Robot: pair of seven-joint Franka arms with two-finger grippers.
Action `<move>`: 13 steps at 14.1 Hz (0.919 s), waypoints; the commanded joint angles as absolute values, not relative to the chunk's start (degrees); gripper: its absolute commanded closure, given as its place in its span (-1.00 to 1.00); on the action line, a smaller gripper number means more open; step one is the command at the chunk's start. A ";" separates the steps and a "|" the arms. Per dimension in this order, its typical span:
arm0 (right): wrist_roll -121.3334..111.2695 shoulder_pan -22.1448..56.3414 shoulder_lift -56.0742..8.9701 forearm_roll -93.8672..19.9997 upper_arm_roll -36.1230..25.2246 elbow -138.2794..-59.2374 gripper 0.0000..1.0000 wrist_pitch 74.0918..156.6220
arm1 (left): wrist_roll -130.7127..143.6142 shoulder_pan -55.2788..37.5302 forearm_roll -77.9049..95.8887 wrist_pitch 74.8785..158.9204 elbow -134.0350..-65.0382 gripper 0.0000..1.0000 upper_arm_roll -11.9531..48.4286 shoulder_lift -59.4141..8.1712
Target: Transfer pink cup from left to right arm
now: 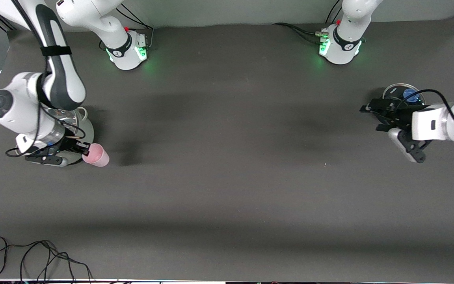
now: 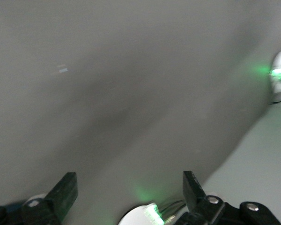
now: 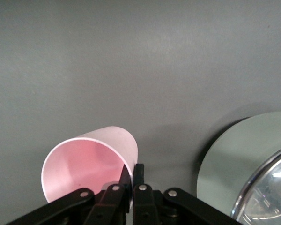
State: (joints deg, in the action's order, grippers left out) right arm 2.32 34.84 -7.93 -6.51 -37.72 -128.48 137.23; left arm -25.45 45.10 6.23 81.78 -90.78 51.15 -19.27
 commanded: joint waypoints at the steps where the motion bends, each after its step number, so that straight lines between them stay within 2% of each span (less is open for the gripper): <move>1: 1.93 35.33 -8.78 -6.50 -37.79 -129.90 1.00 140.00 | -23.56 44.12 -2.00 79.63 -87.37 -0.99 50.54 -17.84; 6: 2.02 35.77 -12.83 -6.50 -37.44 -130.17 1.00 142.82 | -7.13 44.47 -8.51 76.21 -87.10 -0.99 50.89 -16.09; 9: 2.11 35.60 -13.18 -6.68 -37.35 -130.17 1.00 142.73 | -6.59 44.91 -9.32 78.30 -87.63 -0.99 50.45 -13.19; 13: -5.77 35.86 -16.60 -19.91 -36.91 -129.82 1.00 143.00 | -6.42 47.20 -9.67 83.57 -92.10 -0.99 49.83 -7.66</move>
State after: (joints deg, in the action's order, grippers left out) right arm -0.37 35.39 -14.43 -13.18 -36.94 -130.13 141.79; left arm -6.87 45.89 -9.17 80.68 -87.82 50.42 -12.59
